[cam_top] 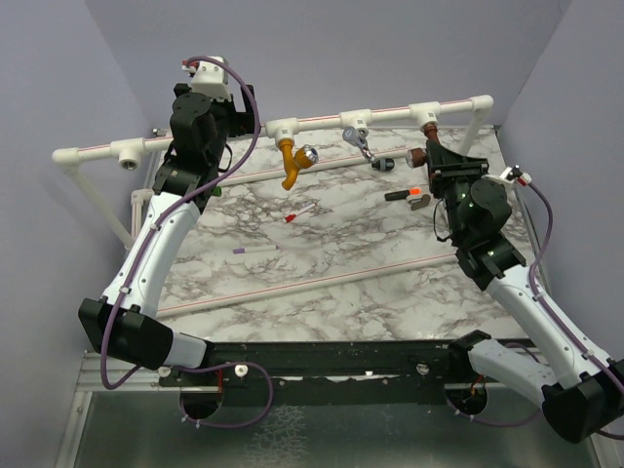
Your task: Install the water faucets
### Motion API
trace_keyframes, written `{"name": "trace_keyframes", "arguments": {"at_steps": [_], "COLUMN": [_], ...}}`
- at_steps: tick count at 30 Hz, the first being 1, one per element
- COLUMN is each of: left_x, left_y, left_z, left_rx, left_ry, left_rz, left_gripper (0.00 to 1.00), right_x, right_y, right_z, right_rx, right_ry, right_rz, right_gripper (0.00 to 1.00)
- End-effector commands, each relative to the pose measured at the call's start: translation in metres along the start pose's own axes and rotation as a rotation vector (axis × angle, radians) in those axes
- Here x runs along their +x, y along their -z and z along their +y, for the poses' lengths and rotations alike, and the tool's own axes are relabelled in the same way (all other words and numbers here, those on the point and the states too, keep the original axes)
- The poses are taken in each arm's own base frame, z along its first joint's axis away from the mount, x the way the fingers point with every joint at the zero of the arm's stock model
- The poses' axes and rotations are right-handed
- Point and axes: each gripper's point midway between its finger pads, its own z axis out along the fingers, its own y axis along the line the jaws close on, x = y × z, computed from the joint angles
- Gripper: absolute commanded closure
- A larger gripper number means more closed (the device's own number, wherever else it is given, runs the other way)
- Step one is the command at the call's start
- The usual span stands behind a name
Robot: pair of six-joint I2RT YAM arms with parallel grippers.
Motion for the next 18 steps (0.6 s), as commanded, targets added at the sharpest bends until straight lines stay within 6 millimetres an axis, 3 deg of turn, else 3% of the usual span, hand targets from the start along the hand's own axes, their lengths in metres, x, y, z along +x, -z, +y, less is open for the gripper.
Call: {"name": "trace_keyframes", "arguments": {"at_steps": [1,7,12,18], "left_x": [0.0702,0.0705,0.0696,0.0708], "left_y": [-0.0051,-0.0054,-0.0048,-0.0055], "left_z": [0.0057,0.0060,0.0066,0.0064], "left_rx": [-0.020,-0.022,-0.025,-0.023], "left_ry": [-0.016,-0.018,-0.019,-0.019], "left_rz": [0.209,0.209,0.207,0.210], "left_gripper": [0.01,0.01,0.01,0.01], "right_x": [0.0017,0.0045,0.0027,-0.0024], "right_y": [0.0124,0.0145,0.0189,0.0218], "right_z": [0.0132,0.0211,0.0189,0.0158], "right_rx": [-0.020,-0.014,0.008,0.028], "right_ry": [-0.316,-0.439,-0.443,-0.409], "right_rz": [0.037,0.071,0.070,0.049], "right_gripper": [0.99,0.99,0.99,0.74]}}
